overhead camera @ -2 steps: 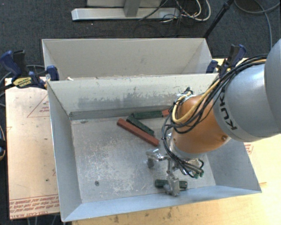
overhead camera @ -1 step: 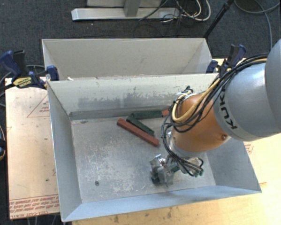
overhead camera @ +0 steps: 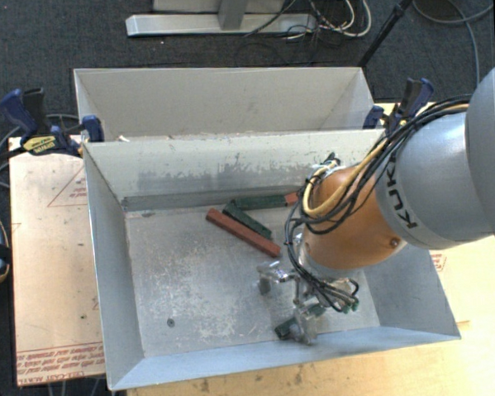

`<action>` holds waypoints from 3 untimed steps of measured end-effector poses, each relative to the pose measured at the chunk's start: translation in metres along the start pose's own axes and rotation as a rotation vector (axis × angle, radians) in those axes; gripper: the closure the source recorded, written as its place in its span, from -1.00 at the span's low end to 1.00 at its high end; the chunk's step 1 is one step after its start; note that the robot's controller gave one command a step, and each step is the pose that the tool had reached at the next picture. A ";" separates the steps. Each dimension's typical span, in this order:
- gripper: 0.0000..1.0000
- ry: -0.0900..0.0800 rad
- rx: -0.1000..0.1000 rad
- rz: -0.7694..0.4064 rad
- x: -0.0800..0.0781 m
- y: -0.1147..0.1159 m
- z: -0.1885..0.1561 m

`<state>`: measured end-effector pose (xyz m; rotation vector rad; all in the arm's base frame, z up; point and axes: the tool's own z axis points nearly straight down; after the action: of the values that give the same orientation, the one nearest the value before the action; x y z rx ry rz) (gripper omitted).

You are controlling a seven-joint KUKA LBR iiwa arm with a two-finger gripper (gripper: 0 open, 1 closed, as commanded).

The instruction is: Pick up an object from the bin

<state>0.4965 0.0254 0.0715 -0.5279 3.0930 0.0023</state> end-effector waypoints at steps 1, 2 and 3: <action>1.00 -0.004 0.001 0.000 -0.001 0.000 -0.001; -1.00 0.000 0.000 0.000 0.000 0.000 0.000; 1.00 -0.006 0.001 0.000 -0.002 0.000 -0.002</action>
Offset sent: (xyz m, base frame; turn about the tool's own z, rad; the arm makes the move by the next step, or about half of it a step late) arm 0.0000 0.0000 0.0000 0.0000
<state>0.4981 0.0260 0.0731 -0.5273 3.0871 0.0030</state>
